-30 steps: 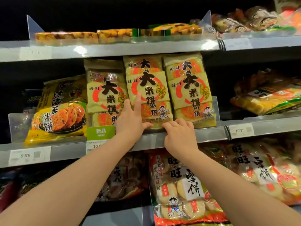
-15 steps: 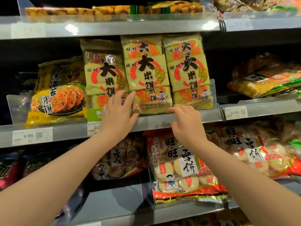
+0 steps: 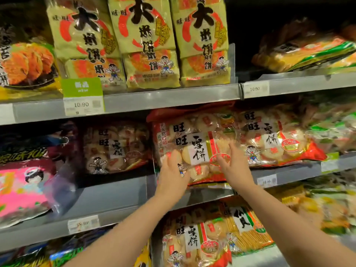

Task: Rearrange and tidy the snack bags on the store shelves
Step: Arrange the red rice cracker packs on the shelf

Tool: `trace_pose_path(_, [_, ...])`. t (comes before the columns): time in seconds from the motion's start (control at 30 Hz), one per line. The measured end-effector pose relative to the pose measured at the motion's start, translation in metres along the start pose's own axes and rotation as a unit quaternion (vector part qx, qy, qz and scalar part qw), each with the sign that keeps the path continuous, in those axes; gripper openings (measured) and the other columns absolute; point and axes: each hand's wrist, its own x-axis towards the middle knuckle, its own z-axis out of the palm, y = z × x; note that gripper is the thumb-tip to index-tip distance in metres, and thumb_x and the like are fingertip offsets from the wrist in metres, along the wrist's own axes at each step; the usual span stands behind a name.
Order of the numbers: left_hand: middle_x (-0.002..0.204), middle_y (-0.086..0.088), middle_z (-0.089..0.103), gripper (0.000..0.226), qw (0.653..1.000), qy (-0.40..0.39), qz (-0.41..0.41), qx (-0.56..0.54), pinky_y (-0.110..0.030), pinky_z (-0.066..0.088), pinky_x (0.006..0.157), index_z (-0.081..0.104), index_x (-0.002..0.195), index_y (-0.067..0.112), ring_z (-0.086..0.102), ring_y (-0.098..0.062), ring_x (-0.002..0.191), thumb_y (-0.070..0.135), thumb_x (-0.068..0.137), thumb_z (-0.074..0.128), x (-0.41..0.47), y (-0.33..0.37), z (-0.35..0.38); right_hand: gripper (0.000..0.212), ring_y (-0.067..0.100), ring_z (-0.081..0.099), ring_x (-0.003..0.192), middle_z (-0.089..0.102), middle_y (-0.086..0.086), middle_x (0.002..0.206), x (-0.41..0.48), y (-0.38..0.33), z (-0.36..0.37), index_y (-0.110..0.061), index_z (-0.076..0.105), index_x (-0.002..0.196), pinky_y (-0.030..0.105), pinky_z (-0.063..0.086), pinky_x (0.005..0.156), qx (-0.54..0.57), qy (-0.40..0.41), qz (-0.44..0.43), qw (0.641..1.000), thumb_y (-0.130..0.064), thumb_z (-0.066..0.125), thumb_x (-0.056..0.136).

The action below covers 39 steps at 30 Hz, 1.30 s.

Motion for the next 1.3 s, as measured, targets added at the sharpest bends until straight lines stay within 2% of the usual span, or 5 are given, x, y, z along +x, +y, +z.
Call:
trace_pose_path(0.2, [0.152, -0.026, 0.010, 0.103, 0.991, 0.027, -0.130, -0.005, -0.045, 0.027, 0.114, -0.004, 0.148, 0.028, 0.020, -0.037, 0.140, 0.044, 0.078, 0.070, 0.030, -0.030, 0.038, 0.085, 0.019, 0.022, 0.143, 0.020, -0.001, 0.157, 0.009, 0.031, 0.012, -0.021, 0.007, 0.151, 0.036, 0.023, 0.114, 0.091, -0.050, 0.062, 0.993, -0.038, 0.061, 0.088])
trace_pose_path(0.33, [0.142, -0.026, 0.031, 0.111, 0.986, 0.024, -0.161, -0.031, -0.047, 0.036, 0.107, 0.000, 0.143, 0.036, 0.030, -0.037, 0.133, 0.042, 0.065, 0.079, 0.047, -0.053, 0.049, 0.089, 0.025, 0.014, 0.145, 0.016, 0.006, 0.157, 0.016, 0.044, 0.026, -0.019, 0.011, 0.150, 0.042, 0.020, 0.115, -0.017, 0.005, 0.086, 0.996, -0.051, 0.061, 0.083])
trace_pose_path(0.47, [0.140, -0.024, 0.037, 0.117, 0.979, 0.010, -0.201, 0.012, -0.043, 0.036, 0.106, -0.009, 0.146, 0.026, 0.038, -0.037, 0.129, 0.048, 0.068, 0.075, 0.057, -0.058, 0.058, 0.096, 0.038, 0.037, 0.132, 0.032, 0.014, 0.149, 0.024, 0.045, 0.035, -0.015, 0.016, 0.147, 0.051, 0.034, 0.106, -0.100, 0.025, 0.120, 0.987, -0.064, 0.059, 0.077])
trace_pose_path(0.97, [0.139, -0.015, 0.042, 0.109, 0.990, 0.058, -0.128, 0.005, -0.048, 0.036, 0.105, 0.001, 0.149, 0.030, 0.037, -0.032, 0.130, 0.059, 0.069, 0.070, 0.036, -0.022, 0.046, 0.097, 0.030, 0.037, 0.134, 0.040, 0.009, 0.146, -0.013, 0.020, 0.011, -0.014, 0.017, 0.147, 0.053, 0.025, 0.107, -0.034, 0.158, 0.123, 0.979, -0.063, 0.061, 0.075])
trace_pose_path(1.3, [0.120, -0.013, 0.044, 0.078, 0.989, 0.149, -0.003, 0.007, -0.030, 0.032, 0.087, 0.030, 0.134, 0.021, 0.040, -0.026, 0.111, 0.053, 0.075, 0.069, -0.009, 0.035, -0.007, 0.088, 0.030, 0.036, 0.136, 0.040, 0.010, 0.147, -0.060, 0.001, -0.021, -0.013, 0.022, 0.147, 0.053, 0.023, 0.110, 0.003, 0.185, 0.150, 0.971, -0.064, 0.052, 0.081])
